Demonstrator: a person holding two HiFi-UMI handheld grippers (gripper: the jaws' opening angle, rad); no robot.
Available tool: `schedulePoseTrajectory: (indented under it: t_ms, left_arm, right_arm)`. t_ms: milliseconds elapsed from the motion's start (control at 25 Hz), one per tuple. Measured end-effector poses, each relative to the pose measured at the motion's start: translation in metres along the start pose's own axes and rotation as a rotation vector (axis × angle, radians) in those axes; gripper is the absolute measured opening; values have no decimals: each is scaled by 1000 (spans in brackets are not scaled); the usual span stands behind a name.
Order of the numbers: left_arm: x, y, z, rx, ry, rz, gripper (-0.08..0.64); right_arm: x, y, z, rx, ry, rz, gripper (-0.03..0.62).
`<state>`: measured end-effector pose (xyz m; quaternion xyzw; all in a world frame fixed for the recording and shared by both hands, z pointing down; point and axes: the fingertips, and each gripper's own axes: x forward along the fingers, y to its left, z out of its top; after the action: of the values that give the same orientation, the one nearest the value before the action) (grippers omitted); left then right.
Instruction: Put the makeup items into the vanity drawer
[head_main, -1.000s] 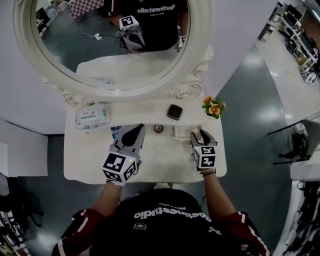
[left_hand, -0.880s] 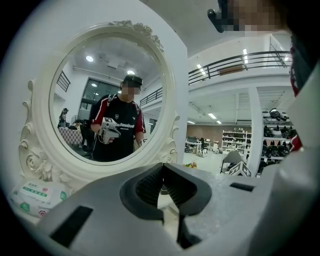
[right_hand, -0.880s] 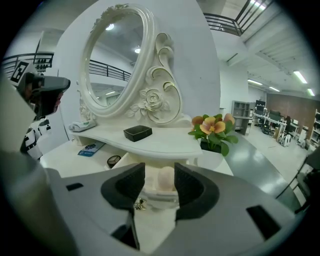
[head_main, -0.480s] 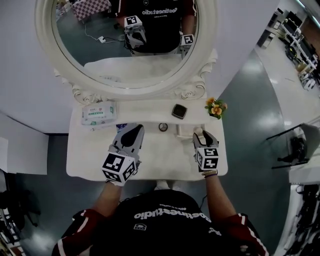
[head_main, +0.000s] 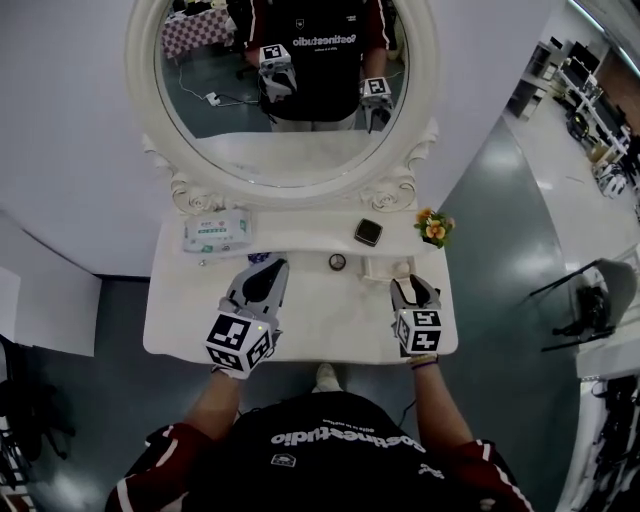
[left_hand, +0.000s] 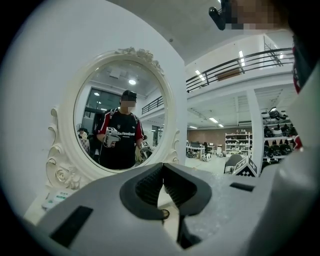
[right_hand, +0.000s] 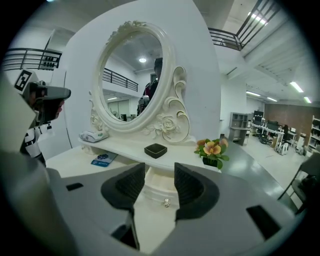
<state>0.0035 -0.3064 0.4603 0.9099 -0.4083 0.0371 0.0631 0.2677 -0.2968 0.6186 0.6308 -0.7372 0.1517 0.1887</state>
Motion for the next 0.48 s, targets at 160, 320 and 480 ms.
schedulePoseTrajectory:
  t_ms: [160, 320, 480]
  left_arm:
    - [-21, 8, 11, 6, -24, 9, 6]
    - [-42, 16, 18, 15, -26, 18, 6]
    - [-66, 21, 23, 11, -40, 22, 6]
  right_arm:
    - [-16, 15, 7, -8, -11, 0, 190]
    - [-31, 39, 21, -5, -37, 12, 190]
    - [-47, 70, 39, -12, -71, 38, 190]
